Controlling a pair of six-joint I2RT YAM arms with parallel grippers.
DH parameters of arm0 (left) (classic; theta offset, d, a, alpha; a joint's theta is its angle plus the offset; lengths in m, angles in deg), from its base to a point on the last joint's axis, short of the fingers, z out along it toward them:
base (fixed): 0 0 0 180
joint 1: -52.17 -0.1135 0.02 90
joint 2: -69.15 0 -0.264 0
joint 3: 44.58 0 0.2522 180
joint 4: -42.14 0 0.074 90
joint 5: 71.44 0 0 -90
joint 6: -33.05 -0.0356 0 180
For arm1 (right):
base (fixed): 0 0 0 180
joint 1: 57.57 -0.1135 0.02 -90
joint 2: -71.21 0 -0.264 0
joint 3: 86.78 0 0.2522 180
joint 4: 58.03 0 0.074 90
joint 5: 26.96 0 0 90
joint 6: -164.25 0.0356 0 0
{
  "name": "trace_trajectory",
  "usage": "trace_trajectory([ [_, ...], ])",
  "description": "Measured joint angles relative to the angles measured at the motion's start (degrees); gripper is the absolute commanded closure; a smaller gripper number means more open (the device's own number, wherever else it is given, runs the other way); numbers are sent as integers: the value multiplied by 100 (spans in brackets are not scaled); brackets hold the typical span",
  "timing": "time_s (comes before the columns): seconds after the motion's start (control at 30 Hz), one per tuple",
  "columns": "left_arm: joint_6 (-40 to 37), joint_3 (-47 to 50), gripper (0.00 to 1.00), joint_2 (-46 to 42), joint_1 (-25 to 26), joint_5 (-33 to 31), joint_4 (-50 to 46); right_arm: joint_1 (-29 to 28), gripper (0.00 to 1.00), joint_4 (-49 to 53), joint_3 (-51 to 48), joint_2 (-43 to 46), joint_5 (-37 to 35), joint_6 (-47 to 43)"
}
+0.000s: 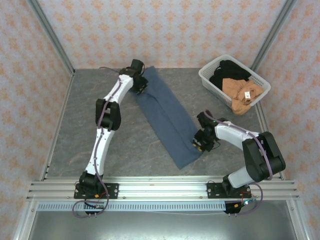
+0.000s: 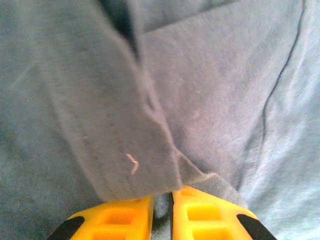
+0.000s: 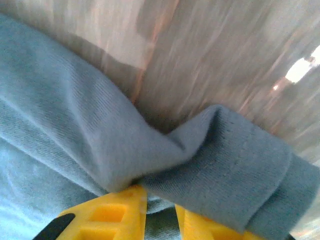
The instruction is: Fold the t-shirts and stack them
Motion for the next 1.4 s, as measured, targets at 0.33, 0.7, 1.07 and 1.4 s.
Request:
trace_trajectory([
  [0.33, 662, -686, 58, 634, 151, 468, 1532, -994, 65, -876, 151, -299, 669, 1882],
  [0.7, 140, 1165, 51, -1582, 160, 444, 811, -278, 55, 811, 1423, 448, 76, 1482],
  [1.07, -299, 7855, 53, -6120, 1091, 1010, 1005, 852, 54, 1478, 1886, 863, 35, -1392],
  [1.4, 15, 10137, 52, -6867, 2367, 1456, 1266, 863, 53, 1456, 675, 319, 590, -2481],
])
